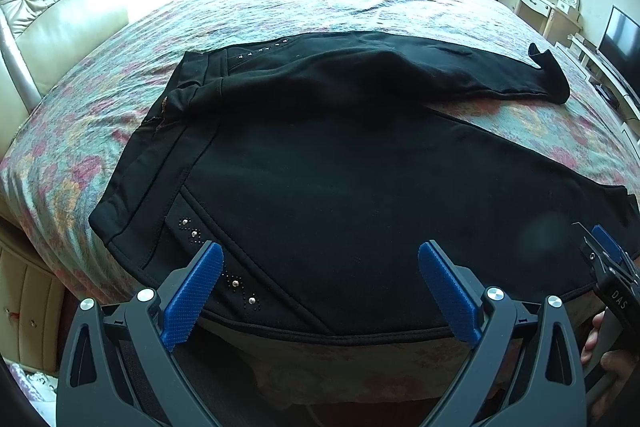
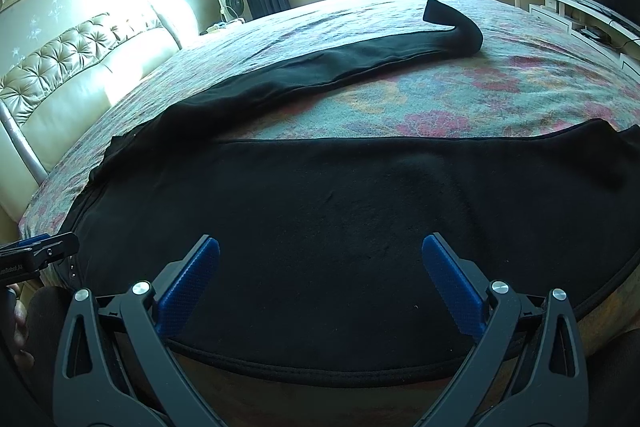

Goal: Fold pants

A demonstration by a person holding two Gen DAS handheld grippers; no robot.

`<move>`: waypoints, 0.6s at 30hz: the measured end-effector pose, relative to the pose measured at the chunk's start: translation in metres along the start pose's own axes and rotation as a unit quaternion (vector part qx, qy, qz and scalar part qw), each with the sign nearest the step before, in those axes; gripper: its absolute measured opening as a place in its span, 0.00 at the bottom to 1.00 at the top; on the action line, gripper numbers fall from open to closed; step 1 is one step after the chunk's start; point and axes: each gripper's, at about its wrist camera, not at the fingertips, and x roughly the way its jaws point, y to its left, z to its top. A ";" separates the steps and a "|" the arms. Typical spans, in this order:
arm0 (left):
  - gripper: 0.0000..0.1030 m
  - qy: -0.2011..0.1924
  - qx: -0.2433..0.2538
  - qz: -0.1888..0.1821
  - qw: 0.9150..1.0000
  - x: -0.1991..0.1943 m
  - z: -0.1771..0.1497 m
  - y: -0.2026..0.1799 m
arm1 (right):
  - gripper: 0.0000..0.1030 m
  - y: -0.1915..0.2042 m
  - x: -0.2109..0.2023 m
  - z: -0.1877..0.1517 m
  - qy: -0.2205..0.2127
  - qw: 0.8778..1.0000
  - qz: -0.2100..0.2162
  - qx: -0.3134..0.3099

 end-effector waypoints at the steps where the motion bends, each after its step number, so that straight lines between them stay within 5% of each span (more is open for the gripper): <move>1: 0.94 0.004 0.004 -0.001 1.000 0.001 0.001 0.000 | 0.98 0.000 0.001 0.000 0.001 1.000 0.000 0.001; 8: 0.94 -0.010 0.028 0.018 0.999 0.002 0.000 0.001 | 0.98 0.001 0.009 -0.002 0.015 1.000 0.003 0.001; 18: 0.94 0.026 0.025 -0.035 0.999 0.013 0.008 0.014 | 0.98 0.016 0.016 0.006 0.030 0.999 0.030 -0.002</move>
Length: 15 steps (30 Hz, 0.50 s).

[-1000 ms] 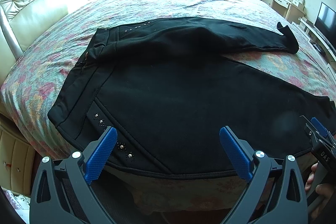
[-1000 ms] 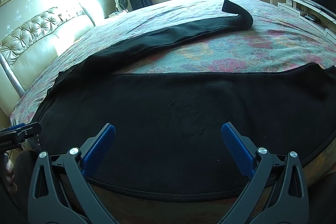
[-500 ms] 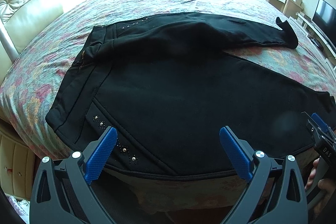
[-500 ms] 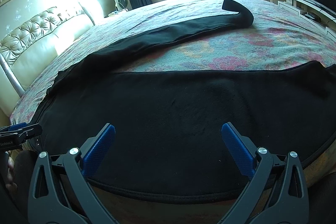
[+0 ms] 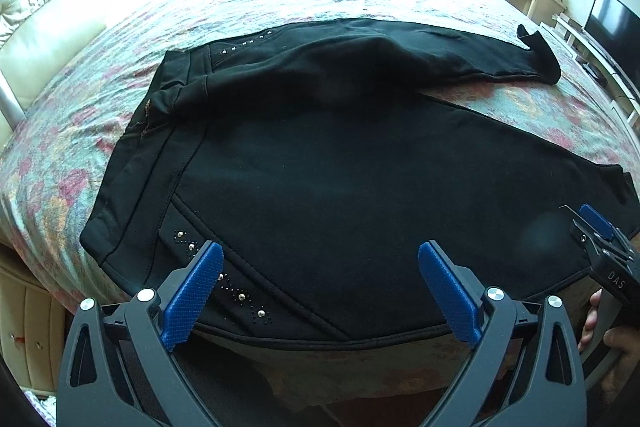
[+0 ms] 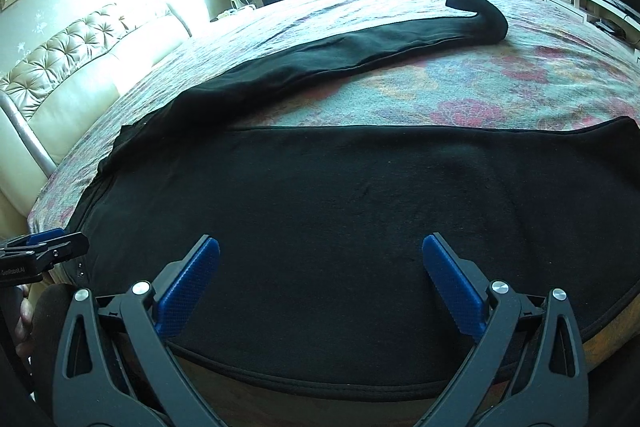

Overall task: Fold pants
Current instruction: 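Grasp the black trousers' waistband edge with the left tool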

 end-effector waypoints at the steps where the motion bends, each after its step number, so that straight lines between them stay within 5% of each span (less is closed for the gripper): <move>1: 0.94 0.008 -0.006 -0.020 1.000 0.001 0.003 0.006 | 0.98 0.003 -0.001 0.002 0.000 1.000 0.007 -0.001; 3: 0.94 0.014 -0.031 -0.064 0.997 0.000 0.012 0.026 | 0.98 0.009 -0.002 0.006 -0.001 1.000 0.018 -0.005; 9: 0.94 -0.015 -0.144 -0.114 0.983 0.002 0.059 0.129 | 0.98 0.030 0.003 0.013 0.008 0.999 0.045 -0.022; 12: 0.94 -0.001 -0.237 -0.182 0.954 0.030 0.086 0.197 | 0.98 0.039 0.010 0.013 0.020 0.998 0.056 -0.029; 15: 0.94 0.007 -0.318 -0.210 0.925 0.065 0.111 0.255 | 0.98 0.048 0.021 0.012 0.037 0.997 0.058 -0.041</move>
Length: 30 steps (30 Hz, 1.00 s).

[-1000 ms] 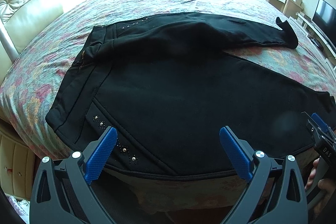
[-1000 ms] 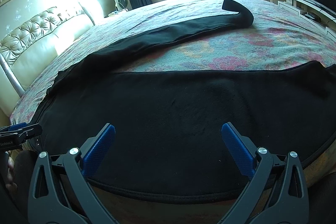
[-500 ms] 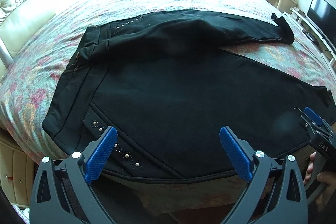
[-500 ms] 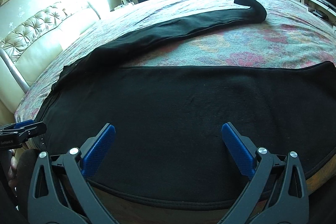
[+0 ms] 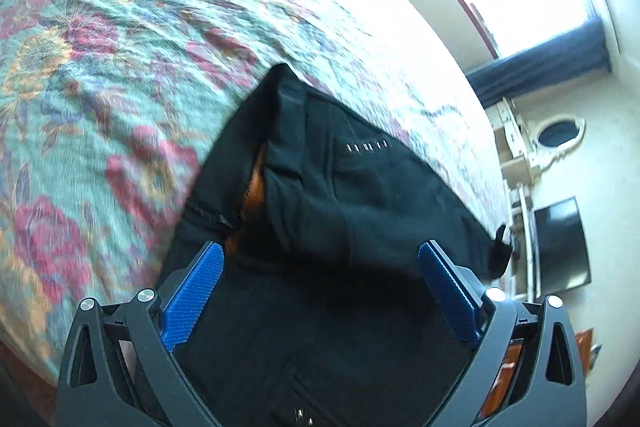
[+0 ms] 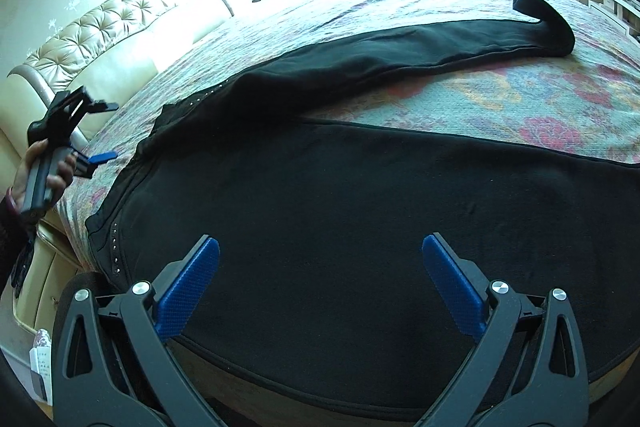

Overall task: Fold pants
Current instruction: 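Grasp the black trousers' waistband edge with the left tool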

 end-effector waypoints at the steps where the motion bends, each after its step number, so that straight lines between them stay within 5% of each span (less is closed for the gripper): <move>1: 0.94 -0.002 -0.007 0.006 1.000 0.006 0.014 0.008 | 0.98 0.001 0.004 0.000 0.006 1.000 0.001 -0.002; 4: 0.94 -0.011 -0.002 0.044 0.999 0.028 0.051 0.020 | 0.98 0.004 0.012 0.000 0.019 1.000 0.001 -0.003; 9: 0.94 0.023 0.005 0.012 1.000 0.070 0.088 0.019 | 0.98 0.005 0.021 0.005 0.028 1.000 -0.004 -0.006; 15: 0.94 0.030 0.060 -0.036 0.997 0.082 0.093 -0.010 | 0.98 0.006 0.029 0.013 0.039 0.999 0.002 -0.005; 16: 0.78 0.030 0.066 -0.038 0.997 0.085 0.093 -0.010 | 0.98 0.006 0.031 0.016 0.043 0.999 0.006 -0.006; 17: 0.31 0.034 0.070 -0.033 0.996 0.090 0.092 -0.010 | 0.98 0.006 0.032 0.018 0.047 0.999 0.011 -0.006; 19: 0.11 0.050 0.072 0.016 0.996 0.107 0.092 -0.005 | 0.98 0.006 0.037 0.025 0.059 0.998 0.026 -0.001; 23: 0.08 0.049 0.044 -0.004 0.998 0.106 0.097 0.010 | 0.98 0.002 0.044 0.057 0.074 0.993 0.089 0.003; 26: 0.08 0.054 0.045 -0.003 0.998 0.106 0.098 0.013 | 0.98 0.001 0.055 0.112 0.063 0.989 0.133 -0.029; 30: 0.08 0.062 0.054 0.011 0.997 0.110 0.101 0.008 | 0.98 0.010 0.089 0.206 0.034 0.982 0.109 -0.150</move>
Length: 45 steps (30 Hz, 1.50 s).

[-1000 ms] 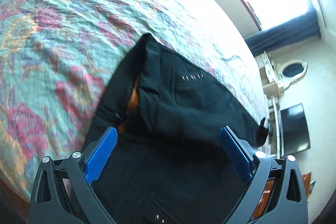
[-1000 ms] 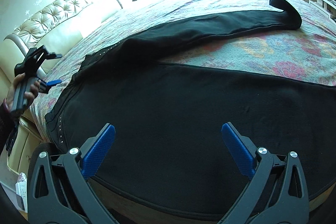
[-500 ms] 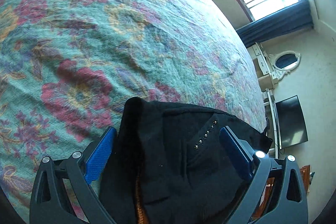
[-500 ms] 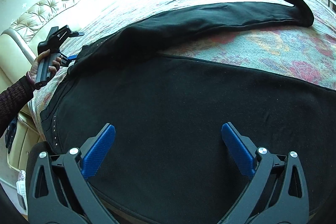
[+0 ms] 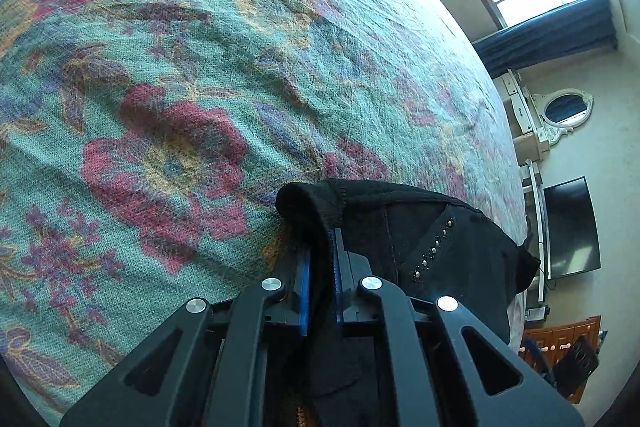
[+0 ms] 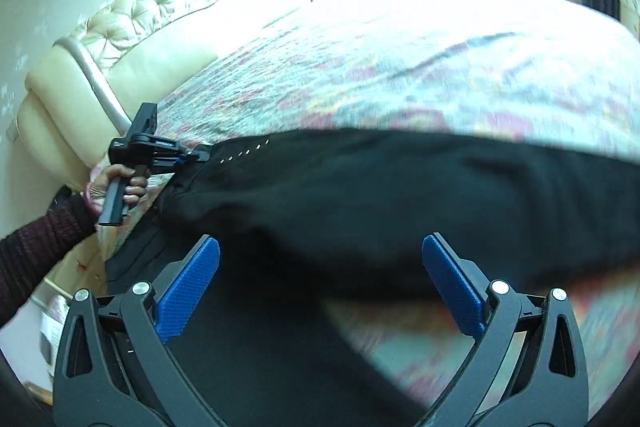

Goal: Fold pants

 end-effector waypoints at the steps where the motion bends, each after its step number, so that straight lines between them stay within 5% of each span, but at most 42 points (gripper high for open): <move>1: 0.08 0.002 0.007 0.005 1.000 0.004 0.001 -0.005 | 0.98 -0.005 0.016 0.023 0.010 0.999 -0.017 -0.045; 6: 0.08 0.001 0.016 0.006 1.000 0.008 0.001 -0.005 | 0.98 -0.029 0.110 0.085 0.121 0.979 -0.048 -0.158; 11: 0.09 0.002 0.002 -0.016 1.000 -0.002 0.000 0.013 | 0.98 -0.034 0.183 0.078 0.212 0.941 -0.096 -0.245; 13: 0.10 0.004 -0.002 -0.020 1.000 -0.002 0.001 0.016 | 0.96 -0.046 0.196 0.077 0.239 0.947 -0.081 -0.201; 14: 0.10 0.005 -0.004 -0.021 1.000 -0.002 0.002 0.017 | 0.89 -0.052 0.196 0.079 0.249 0.952 -0.064 -0.169; 16: 0.09 0.005 -0.001 -0.017 1.000 -0.002 0.002 0.016 | 0.35 -0.049 0.184 0.082 0.241 0.957 -0.039 -0.159; 17: 0.09 0.003 0.004 -0.013 1.000 -0.003 0.002 0.014 | 0.22 -0.046 0.177 0.082 0.237 0.958 -0.042 -0.159; 18: 0.09 0.002 0.009 -0.008 1.000 -0.003 0.002 0.011 | 0.14 -0.041 0.171 0.081 0.230 0.957 -0.053 -0.166; 21: 0.08 -0.015 0.027 -0.004 1.000 -0.008 -0.002 0.003 | 0.10 -0.024 0.143 0.076 0.189 0.960 -0.080 -0.189; 25: 0.07 -0.054 0.020 -0.046 0.997 -0.028 -0.008 -0.001 | 0.10 -0.003 0.080 0.070 0.104 0.970 -0.107 -0.193; 31: 0.08 -0.100 0.086 -0.125 0.983 -0.094 -0.048 -0.027 | 0.10 0.068 -0.017 0.001 0.014 0.956 -0.152 -0.251; 36: 0.09 -0.100 0.127 -0.144 0.976 -0.138 -0.125 -0.025 | 0.10 0.109 -0.045 -0.108 0.053 0.950 -0.143 -0.272; 38: 0.27 -0.094 0.122 -0.128 0.980 -0.144 -0.155 -0.014 | 0.16 0.117 -0.041 -0.147 0.089 0.951 -0.129 -0.268; 41: 0.44 -0.074 0.089 -0.076 0.990 -0.141 -0.194 0.010 | 0.38 0.115 -0.044 -0.168 0.105 0.971 -0.083 -0.198; 43: 0.58 -0.074 0.029 -0.048 0.996 -0.145 -0.217 0.030 | 0.69 0.099 -0.058 -0.160 0.083 0.992 -0.035 -0.085; 45: 0.66 -0.083 -0.032 -0.060 0.994 -0.149 -0.232 0.043 | 0.71 0.074 -0.070 -0.153 0.057 0.998 0.002 0.039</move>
